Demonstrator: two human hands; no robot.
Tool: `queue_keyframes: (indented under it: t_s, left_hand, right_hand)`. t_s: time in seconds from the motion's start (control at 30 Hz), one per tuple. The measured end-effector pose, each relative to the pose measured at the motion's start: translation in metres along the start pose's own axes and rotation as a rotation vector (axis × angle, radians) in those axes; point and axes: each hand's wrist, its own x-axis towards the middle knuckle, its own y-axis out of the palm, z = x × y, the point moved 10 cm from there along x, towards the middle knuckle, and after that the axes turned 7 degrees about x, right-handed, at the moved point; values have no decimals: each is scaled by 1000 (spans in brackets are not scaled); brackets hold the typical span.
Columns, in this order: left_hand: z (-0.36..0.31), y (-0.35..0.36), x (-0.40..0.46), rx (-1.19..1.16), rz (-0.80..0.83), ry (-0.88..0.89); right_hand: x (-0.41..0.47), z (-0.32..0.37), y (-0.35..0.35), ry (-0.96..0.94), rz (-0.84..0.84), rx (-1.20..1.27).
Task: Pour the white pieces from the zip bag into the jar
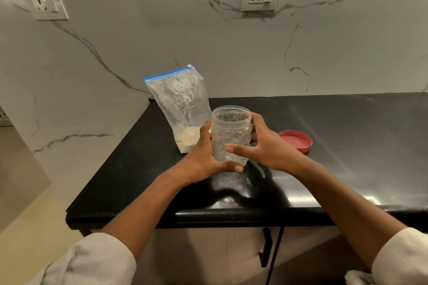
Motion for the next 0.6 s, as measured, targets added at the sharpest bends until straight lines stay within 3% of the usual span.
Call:
queue_keyframes:
  t_s: [0.23, 0.37, 0.6]
  left_hand:
    - [-10, -17, -9, 31, -6, 13]
    - [-26, -52, -17, 237, -14, 22]
    - [-99, -185, 26, 353, -377, 118]
  right_hand:
    - [-4, 5, 5, 14, 36, -7]
    - [-5, 8, -8, 43, 127, -15]
    - [37, 34, -73, -6, -66, -22]
